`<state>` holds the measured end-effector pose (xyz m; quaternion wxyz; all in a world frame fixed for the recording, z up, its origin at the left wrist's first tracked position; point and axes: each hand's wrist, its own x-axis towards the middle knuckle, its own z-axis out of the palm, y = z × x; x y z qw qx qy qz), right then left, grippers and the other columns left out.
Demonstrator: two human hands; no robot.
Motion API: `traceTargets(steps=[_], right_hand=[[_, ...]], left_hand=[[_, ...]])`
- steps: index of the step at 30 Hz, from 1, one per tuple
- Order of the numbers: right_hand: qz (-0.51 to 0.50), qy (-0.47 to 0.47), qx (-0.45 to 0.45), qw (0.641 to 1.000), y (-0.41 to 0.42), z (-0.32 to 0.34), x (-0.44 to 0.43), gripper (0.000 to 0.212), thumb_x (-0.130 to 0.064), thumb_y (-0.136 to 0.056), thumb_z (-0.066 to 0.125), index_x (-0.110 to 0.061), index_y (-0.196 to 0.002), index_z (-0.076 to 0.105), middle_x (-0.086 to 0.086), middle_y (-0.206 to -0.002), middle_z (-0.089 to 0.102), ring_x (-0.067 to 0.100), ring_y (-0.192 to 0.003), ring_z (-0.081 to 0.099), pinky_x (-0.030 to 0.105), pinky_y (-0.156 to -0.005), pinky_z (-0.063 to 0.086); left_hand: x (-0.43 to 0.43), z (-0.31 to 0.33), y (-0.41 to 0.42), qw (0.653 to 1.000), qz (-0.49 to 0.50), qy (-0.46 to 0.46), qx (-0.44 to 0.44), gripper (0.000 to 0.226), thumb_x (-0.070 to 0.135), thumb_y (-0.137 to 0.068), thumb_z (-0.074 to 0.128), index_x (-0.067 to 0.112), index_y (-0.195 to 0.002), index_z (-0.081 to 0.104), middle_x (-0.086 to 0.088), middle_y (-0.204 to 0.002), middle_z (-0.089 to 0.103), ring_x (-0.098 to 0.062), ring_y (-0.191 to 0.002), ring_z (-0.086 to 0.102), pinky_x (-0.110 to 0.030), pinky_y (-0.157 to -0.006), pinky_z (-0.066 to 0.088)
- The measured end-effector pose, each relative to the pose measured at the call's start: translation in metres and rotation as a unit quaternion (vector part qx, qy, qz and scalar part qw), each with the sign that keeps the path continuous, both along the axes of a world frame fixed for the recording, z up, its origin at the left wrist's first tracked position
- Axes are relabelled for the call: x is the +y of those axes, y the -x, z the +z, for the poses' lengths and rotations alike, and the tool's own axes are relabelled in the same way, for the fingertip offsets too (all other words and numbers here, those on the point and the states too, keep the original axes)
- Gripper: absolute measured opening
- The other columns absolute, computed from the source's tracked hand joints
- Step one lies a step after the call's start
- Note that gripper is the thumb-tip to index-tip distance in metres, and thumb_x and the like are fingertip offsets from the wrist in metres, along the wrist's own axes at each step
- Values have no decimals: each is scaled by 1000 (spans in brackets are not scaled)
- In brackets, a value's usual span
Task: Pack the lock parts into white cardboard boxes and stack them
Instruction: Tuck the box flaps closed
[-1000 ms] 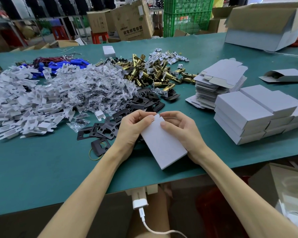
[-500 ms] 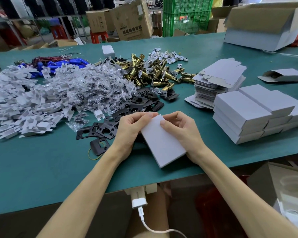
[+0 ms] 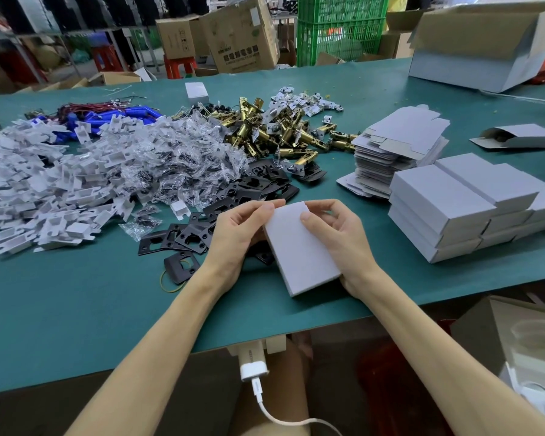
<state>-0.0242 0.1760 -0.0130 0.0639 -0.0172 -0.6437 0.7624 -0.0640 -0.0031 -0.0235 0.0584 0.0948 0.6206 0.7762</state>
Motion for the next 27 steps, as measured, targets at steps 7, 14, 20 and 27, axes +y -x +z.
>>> traceTargets(steps=[7, 14, 20, 27], right_hand=[[-17, -11, -8, 1000, 0, 0, 1, 14, -15, -93, 73, -9, -100, 63, 18, -104, 73, 22, -82, 68, 36, -68, 54], [-21, 6, -1, 1000, 0, -2, 2, 17, -14, -95, 70, -11, -111, 62, 5, -94, 76, 17, -77, 70, 31, -61, 56], [15, -6, 18, 1000, -1, 0, 2, 23, -13, -99, 64, -16, -122, 67, 4, -105, 77, 15, -82, 71, 29, -64, 58], [4, -32, 13, 999, 0, -1, 2, 15, -15, -99, 66, -11, -113, 65, 14, -107, 73, 17, -83, 69, 32, -67, 57]], left_hand=[[-1, 0, 1, 1000, -10, -3, 3, 23, 27, -91, 71, 7, -100, 75, -10, -105, 78, -25, -86, 65, -32, -73, 58], [-1, 1, -2, 999, -26, 7, 40, 26, 24, -97, 72, 1, -108, 75, -12, -114, 77, -21, -87, 67, -26, -67, 56], [0, 1, -4, 996, -27, 39, 75, 23, 11, -96, 70, -1, -116, 71, -11, -116, 77, -10, -87, 67, -17, -68, 53], [-1, -1, -3, 996, -28, 49, 71, 20, 12, -99, 68, 2, -115, 77, 2, -89, 76, -5, -70, 62, -14, -59, 48]])
